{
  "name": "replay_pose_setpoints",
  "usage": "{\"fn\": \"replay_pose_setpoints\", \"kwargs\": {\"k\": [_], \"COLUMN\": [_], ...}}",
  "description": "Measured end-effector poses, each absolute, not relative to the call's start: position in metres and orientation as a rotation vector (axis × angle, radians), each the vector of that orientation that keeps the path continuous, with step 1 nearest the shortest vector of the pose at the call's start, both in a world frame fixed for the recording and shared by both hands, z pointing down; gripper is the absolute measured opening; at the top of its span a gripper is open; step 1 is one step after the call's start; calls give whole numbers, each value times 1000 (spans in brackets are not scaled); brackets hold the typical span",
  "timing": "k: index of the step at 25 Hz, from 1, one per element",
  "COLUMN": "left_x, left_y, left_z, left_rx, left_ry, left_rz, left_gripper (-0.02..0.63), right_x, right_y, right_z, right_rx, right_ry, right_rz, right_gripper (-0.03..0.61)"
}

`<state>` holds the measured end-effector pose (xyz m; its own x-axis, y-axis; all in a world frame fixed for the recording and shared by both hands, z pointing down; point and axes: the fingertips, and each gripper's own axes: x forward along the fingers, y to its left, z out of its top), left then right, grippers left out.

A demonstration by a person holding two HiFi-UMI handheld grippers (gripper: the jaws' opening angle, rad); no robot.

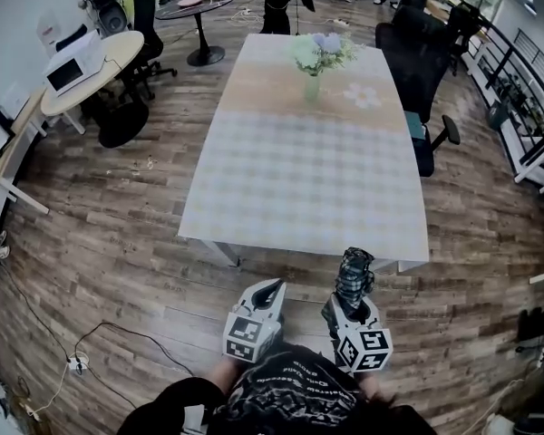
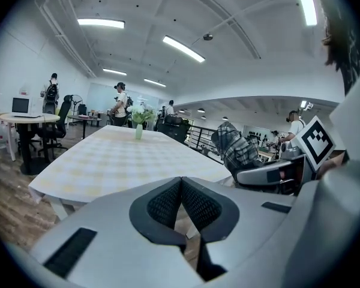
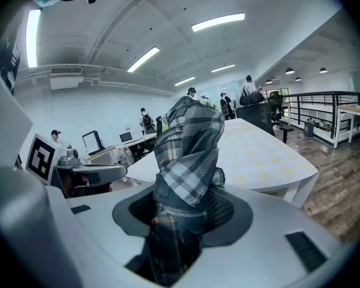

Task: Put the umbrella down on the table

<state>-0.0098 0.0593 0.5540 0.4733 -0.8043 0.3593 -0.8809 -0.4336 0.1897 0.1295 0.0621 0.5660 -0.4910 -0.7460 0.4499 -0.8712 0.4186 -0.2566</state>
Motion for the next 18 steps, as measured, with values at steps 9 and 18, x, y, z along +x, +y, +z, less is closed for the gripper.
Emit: {"fn": "replay_pose_setpoints", "kwargs": {"k": [9,18], "left_x": [-4,-38], "left_y": [-45,-107], "left_z": [545,546], "left_rx": [2434,2487], "left_ry": [-1376,-1322], "left_rz": [313,309], "left_gripper": [20,20], "right_x": [137,103], "right_y": [-32,-83], "right_z": [563,566], "right_rx": [1488,1558], "right_ry": [-2383,-2346], "right_rz": [688,680], "right_gripper": [186,186]}}
